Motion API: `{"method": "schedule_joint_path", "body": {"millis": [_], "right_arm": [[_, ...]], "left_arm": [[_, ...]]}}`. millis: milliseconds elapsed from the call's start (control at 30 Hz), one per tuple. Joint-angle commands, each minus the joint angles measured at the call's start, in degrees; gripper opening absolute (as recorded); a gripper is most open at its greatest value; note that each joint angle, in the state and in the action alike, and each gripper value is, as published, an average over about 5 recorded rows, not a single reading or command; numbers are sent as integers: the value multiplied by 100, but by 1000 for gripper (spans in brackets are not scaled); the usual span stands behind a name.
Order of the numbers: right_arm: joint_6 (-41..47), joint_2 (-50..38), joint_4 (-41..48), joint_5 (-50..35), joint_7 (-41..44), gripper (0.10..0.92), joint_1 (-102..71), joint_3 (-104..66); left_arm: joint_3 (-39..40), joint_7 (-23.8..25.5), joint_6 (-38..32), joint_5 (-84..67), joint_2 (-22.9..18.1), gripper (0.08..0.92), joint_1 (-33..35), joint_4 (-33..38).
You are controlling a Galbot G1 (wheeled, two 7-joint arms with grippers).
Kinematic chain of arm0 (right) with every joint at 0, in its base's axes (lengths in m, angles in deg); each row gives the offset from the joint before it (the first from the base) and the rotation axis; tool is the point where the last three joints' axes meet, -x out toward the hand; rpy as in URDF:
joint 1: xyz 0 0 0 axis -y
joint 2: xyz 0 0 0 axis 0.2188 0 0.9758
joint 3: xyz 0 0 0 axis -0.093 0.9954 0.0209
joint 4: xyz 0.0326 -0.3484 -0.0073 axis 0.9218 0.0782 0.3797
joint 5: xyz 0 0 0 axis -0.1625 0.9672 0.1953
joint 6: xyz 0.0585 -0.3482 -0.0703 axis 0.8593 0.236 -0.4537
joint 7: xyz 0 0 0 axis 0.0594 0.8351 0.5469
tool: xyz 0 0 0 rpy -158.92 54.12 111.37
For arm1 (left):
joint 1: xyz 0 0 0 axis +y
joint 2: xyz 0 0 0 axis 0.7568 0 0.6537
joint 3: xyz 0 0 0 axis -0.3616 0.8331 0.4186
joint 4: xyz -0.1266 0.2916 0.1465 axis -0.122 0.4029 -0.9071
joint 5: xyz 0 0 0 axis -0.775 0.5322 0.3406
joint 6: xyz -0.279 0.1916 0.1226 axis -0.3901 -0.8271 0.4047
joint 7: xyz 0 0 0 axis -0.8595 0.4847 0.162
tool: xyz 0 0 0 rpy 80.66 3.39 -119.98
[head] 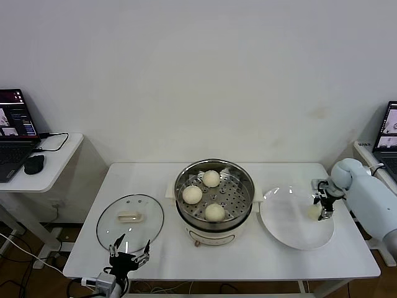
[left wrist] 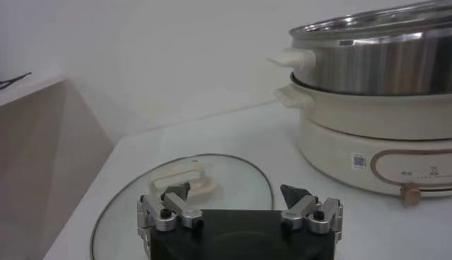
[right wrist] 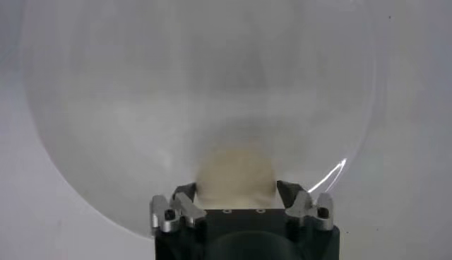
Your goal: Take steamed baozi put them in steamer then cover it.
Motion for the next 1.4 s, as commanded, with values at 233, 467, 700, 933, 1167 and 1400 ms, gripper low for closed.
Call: {"method": "schedule_joint_path", "body": {"millis": [233,467,700,933,1167,1400], "right_arm": [[554,-525,-965,-1198,259,645,481,507],[1118,-716,-1778,-2304,318,645,1536,1362],[1547,-469,-2241,-3369,368,645,2679,2293],[1826,-8,-2312,-4314,393,645,3678,3218],[2027,295,-2400,-5174,370,645,4410,4324],[2373,535,-2606,-5701,269,645,4411,4639]], "left_arm": [[-11,0,-2,-15,24,823,-14,18],[-11,-9,3,-43,36,823,-58,101],[-51,7,12,-104,74,823,-61,209],[-141,39,46,-180,84,823,-99,296],[-319,48,75,-256,152,823,-142,339],[-357,43,66,-261,163,823,-141,351]]}}
